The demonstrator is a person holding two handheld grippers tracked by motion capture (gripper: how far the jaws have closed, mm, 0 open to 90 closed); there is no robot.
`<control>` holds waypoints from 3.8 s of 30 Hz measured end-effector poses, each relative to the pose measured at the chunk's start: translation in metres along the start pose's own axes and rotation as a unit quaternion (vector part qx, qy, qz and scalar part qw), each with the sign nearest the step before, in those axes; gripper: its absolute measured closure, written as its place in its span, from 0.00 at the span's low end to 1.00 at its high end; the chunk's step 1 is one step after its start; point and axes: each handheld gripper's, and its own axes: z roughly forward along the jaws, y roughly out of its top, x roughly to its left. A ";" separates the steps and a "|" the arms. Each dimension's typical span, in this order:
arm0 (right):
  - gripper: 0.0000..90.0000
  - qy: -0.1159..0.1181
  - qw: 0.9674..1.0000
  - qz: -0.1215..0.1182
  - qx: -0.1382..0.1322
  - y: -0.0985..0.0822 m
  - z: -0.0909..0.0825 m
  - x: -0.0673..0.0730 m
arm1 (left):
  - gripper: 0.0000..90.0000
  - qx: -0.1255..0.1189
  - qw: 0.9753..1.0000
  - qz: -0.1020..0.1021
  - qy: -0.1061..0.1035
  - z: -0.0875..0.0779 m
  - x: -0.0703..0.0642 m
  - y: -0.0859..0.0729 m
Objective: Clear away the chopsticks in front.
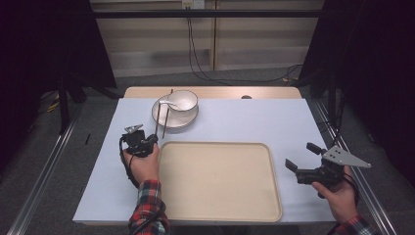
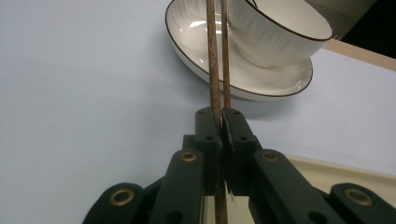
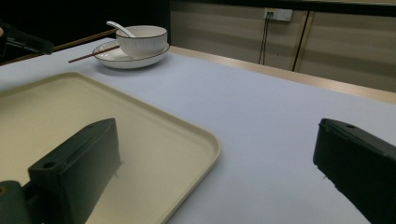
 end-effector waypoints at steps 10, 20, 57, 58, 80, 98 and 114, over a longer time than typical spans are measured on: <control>0.00 0.001 1.000 -0.004 0.002 0.000 0.000 0.001 | 0.95 -0.009 1.000 -0.017 -0.008 -0.026 -0.007 -0.023; 0.00 0.001 1.000 -0.002 -0.001 0.000 -0.002 0.001 | 0.95 -0.012 1.000 -0.004 -0.018 -0.050 -0.017 -0.044; 0.01 0.002 1.000 -0.006 0.002 0.000 0.000 0.002 | 0.95 0.038 0.998 0.010 -0.049 -0.089 -0.033 -0.090; 0.01 0.003 1.000 -0.010 0.003 0.000 0.000 0.002 | 0.95 0.040 0.998 0.011 -0.049 -0.089 -0.033 -0.091; 0.01 0.008 1.000 -0.020 0.006 0.001 0.001 0.007 | 0.95 0.065 0.996 0.020 -0.058 -0.092 -0.035 -0.103; 0.01 0.011 1.000 -0.021 0.008 0.001 0.001 0.006 | 0.78 0.050 0.997 0.033 -0.056 -0.082 -0.039 -0.096; 0.01 0.012 1.000 -0.023 0.007 0.001 0.000 0.004 | 0.43 -0.010 0.996 0.061 -0.060 -0.046 -0.034 -0.036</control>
